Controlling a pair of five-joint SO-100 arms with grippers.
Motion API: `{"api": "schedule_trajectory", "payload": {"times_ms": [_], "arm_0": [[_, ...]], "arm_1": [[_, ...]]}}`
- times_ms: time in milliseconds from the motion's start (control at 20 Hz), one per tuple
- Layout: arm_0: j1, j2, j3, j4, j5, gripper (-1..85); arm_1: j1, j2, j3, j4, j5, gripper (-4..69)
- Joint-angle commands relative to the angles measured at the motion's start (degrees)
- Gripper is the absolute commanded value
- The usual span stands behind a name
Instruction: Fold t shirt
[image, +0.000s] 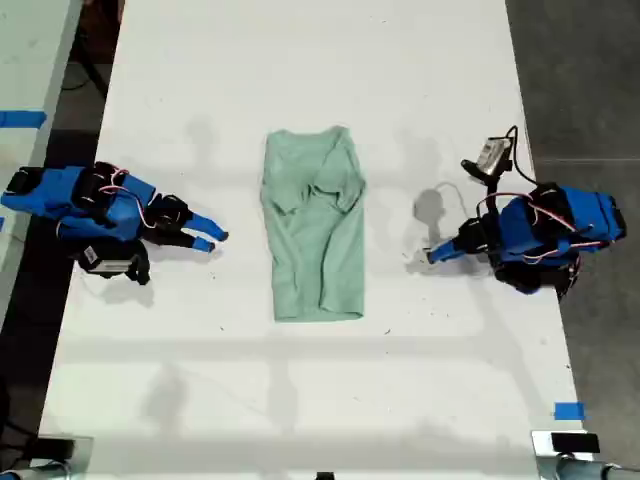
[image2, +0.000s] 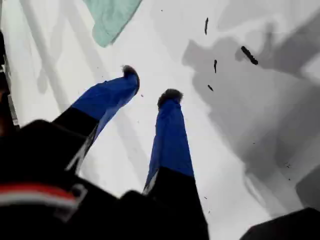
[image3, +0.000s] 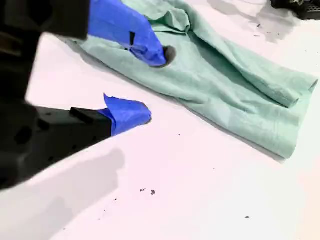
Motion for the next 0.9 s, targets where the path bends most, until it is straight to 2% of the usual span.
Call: {"api": "schedule_trajectory", "payload": {"times_ms": [0, 300, 450, 500, 550, 600, 700, 850], "arm_0": [[-1.1, 0.5, -0.5, 0.2, 0.9, 15.6], [-0.8, 0.5, -0.5, 0.1, 0.5, 15.2], [-0.4, 0.5, -0.4, -1.2, -1.9, 14.3], [-0.7, 0.5, -0.3, -2.5, -2.5, 14.2], [-1.4, 0.4, 0.0, -4.6, -2.8, 14.0], [-1.9, -1.6, -0.5, -6.6, -2.8, 13.7], [-2.3, -12.0, -4.6, -9.0, -3.7, 13.7], [1.2, -35.4, -19.6, -8.3, -7.1, 14.8]], "arm_1": [[-0.3, 0.6, -1.9, 0.0, 0.4, 11.3], [0.0, 0.6, -1.8, 0.0, 0.4, 11.4], [1.1, 0.5, -1.8, -0.3, 0.9, 10.8], [0.9, 0.1, -1.8, -0.4, 2.1, 14.2], [0.2, -4.2, -2.5, -0.4, 4.1, 19.6], [0.1, -12.5, -4.2, -1.6, 5.4, 20.8], [-1.1, -29.1, -12.2, -5.5, 5.2, 20.6], [-0.7, -48.3, -27.5, -5.2, 4.0, 21.9]]}}
